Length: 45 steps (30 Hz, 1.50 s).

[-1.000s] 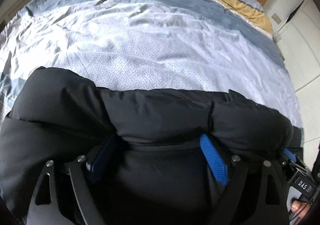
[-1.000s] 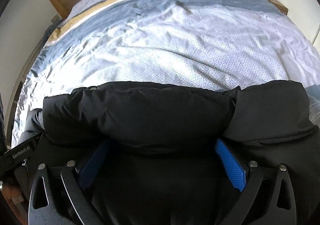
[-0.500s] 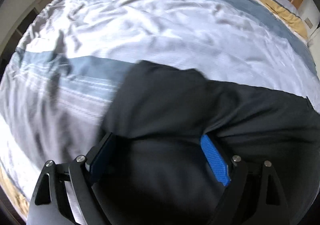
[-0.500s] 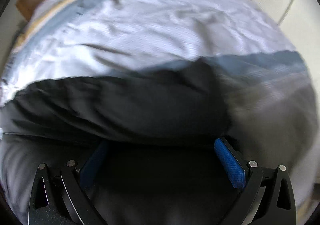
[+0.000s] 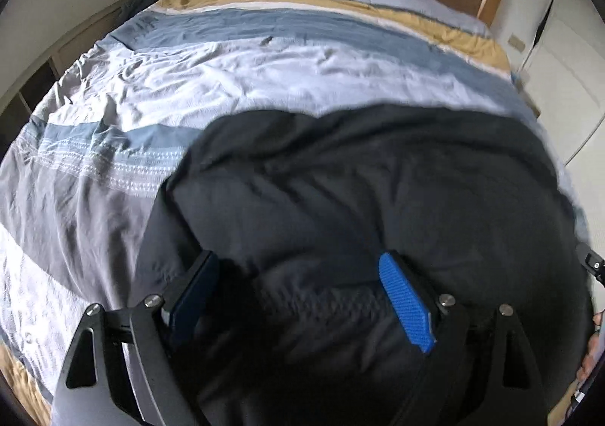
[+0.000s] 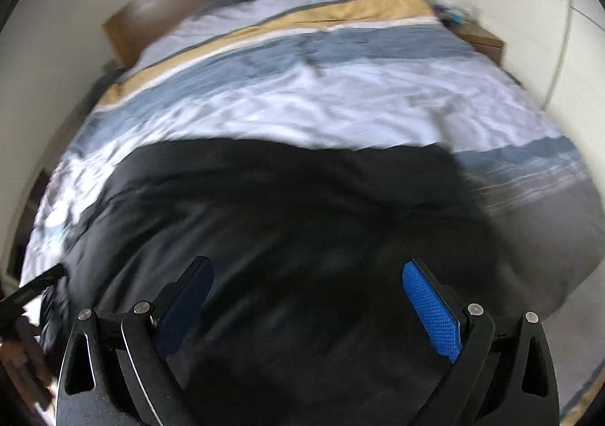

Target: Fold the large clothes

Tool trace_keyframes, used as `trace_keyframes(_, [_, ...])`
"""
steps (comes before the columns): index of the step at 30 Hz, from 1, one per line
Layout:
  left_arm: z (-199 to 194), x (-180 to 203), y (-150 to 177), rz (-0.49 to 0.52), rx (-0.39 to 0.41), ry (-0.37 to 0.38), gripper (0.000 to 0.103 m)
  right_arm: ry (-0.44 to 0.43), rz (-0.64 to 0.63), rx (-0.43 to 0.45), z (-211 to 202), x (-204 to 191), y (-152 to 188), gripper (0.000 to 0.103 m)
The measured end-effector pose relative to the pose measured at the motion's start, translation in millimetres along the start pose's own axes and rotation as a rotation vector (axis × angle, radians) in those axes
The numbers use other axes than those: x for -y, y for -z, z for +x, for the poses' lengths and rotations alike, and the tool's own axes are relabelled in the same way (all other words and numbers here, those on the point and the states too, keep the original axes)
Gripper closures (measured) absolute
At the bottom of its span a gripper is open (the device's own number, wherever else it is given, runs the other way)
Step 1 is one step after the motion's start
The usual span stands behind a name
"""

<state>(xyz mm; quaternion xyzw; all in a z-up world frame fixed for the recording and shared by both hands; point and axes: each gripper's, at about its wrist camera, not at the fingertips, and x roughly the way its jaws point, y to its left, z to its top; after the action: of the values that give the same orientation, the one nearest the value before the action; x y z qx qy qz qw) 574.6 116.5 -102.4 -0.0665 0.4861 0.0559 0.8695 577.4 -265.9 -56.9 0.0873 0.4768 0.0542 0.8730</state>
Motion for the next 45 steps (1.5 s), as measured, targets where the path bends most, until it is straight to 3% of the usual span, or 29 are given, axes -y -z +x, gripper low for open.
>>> trace_keyframes(4, [0.9,3.9,13.9,0.012,0.036,-0.013,0.016,0.017,-0.034,-0.027,16.1,-1.0,15.8,0.002])
trace_keyframes(7, [1.2,8.8,19.0,0.037,0.053,-0.030,0.016,0.021,0.029,-0.032,19.1,21.4,14.7,0.002])
trace_keyframes(15, [-11.6,6.7,23.0,0.050,0.063,-0.034,0.016,0.224,0.008,-0.058,5.2,44.6,10.8,0.002])
trace_keyframes(23, [-35.6,6.9,33.0,0.084,0.088,-0.032,0.016,0.105,-0.052,0.018,-29.9,-0.5,18.5,0.001])
trace_keyframes(30, [-37.1,5.5,46.5,0.091,0.077,-0.037,0.016,0.040,-0.075,-0.001,-27.9,-26.5,40.5,0.001])
trace_keyframes(40, [-36.3,7.2,60.5,0.080,0.094,-0.042,0.016,0.032,-0.044,-0.028,-21.5,-9.4,53.7,0.001])
trace_keyframes(45, [-37.0,6.1,63.9,0.094,0.102,-0.048,0.016,0.071,-0.015,-0.038,-26.6,13.1,62.5,0.001])
